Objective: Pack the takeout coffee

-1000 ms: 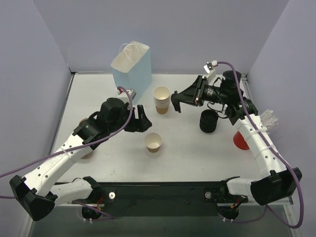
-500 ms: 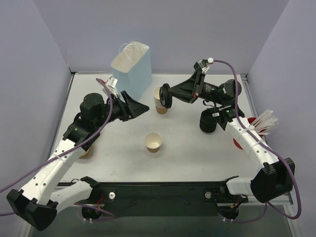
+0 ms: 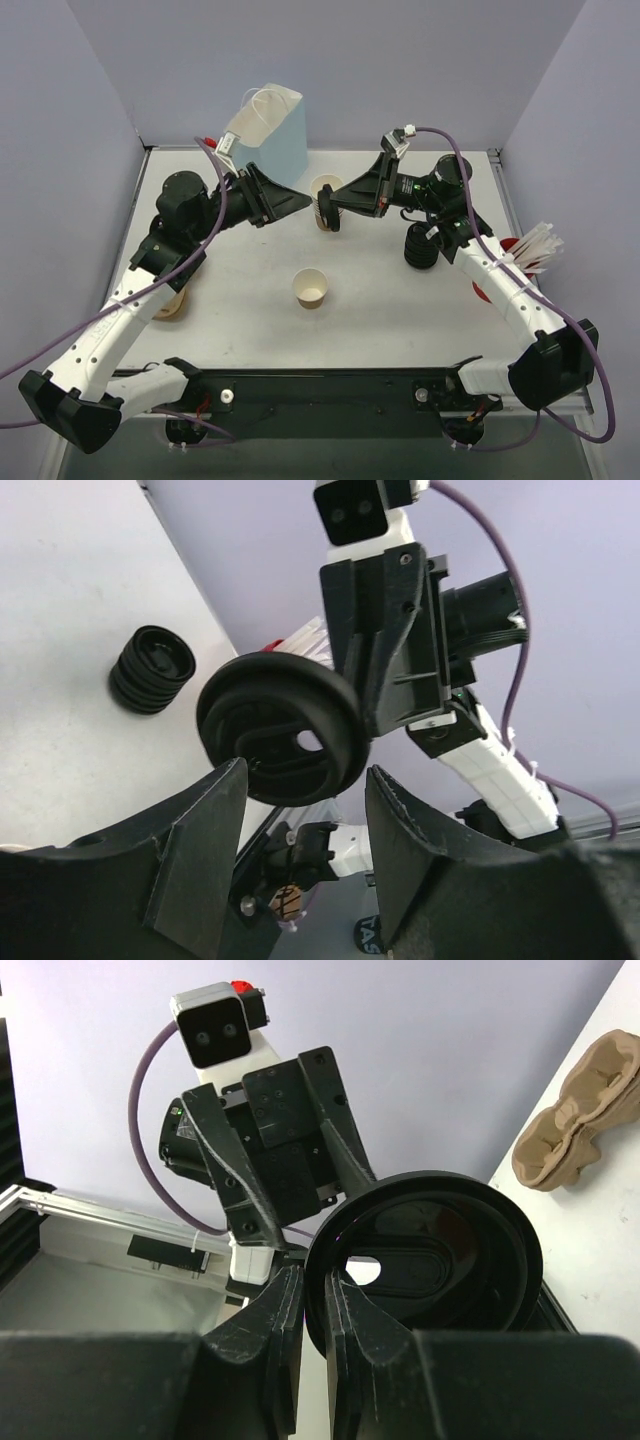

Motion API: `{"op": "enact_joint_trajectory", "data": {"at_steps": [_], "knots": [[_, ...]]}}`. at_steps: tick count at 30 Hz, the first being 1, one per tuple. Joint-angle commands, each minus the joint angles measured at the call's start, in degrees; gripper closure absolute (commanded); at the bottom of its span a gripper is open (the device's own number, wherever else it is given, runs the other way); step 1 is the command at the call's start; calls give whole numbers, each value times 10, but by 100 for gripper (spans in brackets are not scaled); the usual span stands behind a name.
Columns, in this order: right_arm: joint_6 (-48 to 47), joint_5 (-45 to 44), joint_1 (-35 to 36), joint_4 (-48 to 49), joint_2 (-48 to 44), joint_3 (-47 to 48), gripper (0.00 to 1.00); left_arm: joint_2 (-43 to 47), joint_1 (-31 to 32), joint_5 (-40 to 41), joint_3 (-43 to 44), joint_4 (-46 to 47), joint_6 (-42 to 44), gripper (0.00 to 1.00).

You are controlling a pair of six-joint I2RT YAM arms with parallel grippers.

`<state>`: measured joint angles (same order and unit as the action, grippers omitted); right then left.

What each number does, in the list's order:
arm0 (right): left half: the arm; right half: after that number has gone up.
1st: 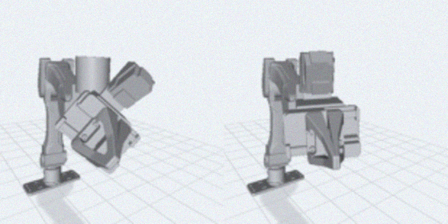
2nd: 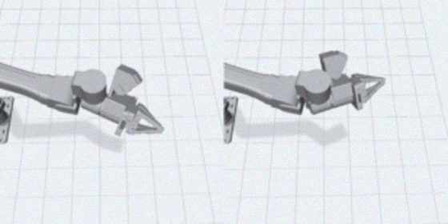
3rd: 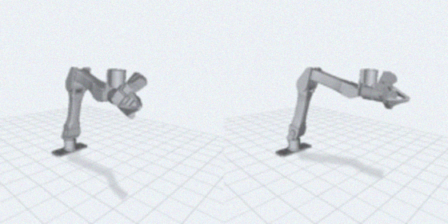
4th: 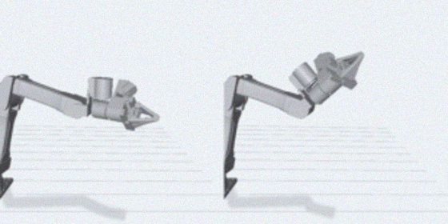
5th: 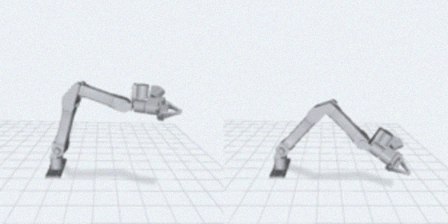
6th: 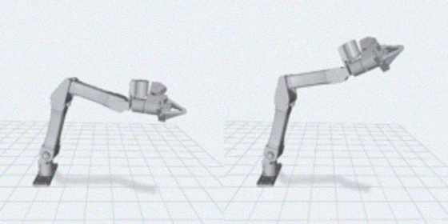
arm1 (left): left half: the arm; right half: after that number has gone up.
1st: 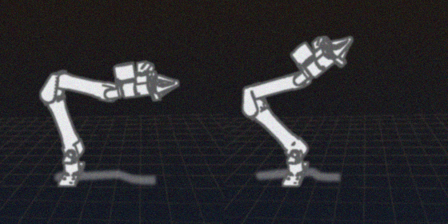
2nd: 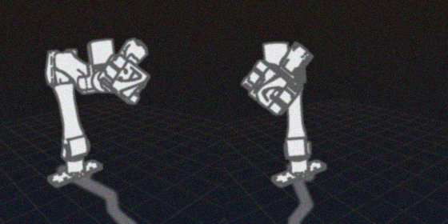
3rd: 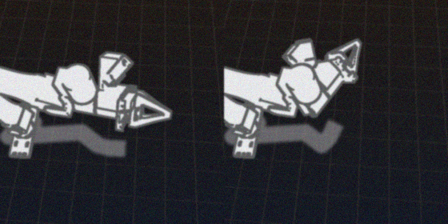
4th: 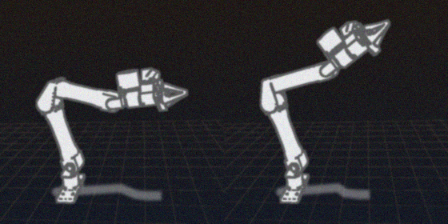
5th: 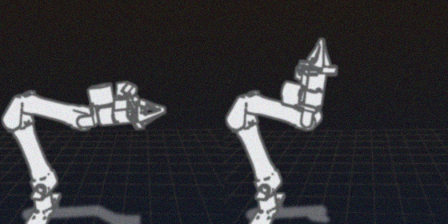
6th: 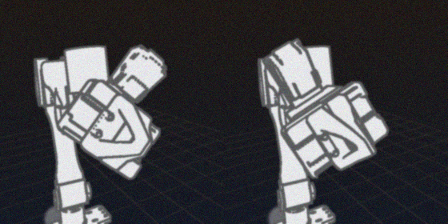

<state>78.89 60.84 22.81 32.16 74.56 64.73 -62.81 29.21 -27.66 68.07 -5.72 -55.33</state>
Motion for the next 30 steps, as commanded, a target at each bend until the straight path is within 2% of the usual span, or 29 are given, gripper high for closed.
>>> {"op": "enact_joint_trajectory", "data": {"at_steps": [1, 11, 19, 26, 29, 30], "knots": [[-14, -3, 9, 4, -21, 18, 93, -7, 6, -25, 0, 77, -45, 41], [-8, -12, 18, 11, -29, 8, 93, -15, 46, 2, -11, 83, -50, 43], [-8, -17, 22, 11, -42, -3, 93, -24, 75, 25, -17, 87, -55, 51], [-8, -23, 30, 11, -56, -19, 93, -14, 75, 39, -29, 108, -61, 67], [-9, -24, 33, 11, -58, -23, 93, -15, 75, 39, -32, 120, -64, 78], [-9, -25, 34, 9, -60, -26, 91, -14, 75, 39, -32, 121, -65, 87]]}}
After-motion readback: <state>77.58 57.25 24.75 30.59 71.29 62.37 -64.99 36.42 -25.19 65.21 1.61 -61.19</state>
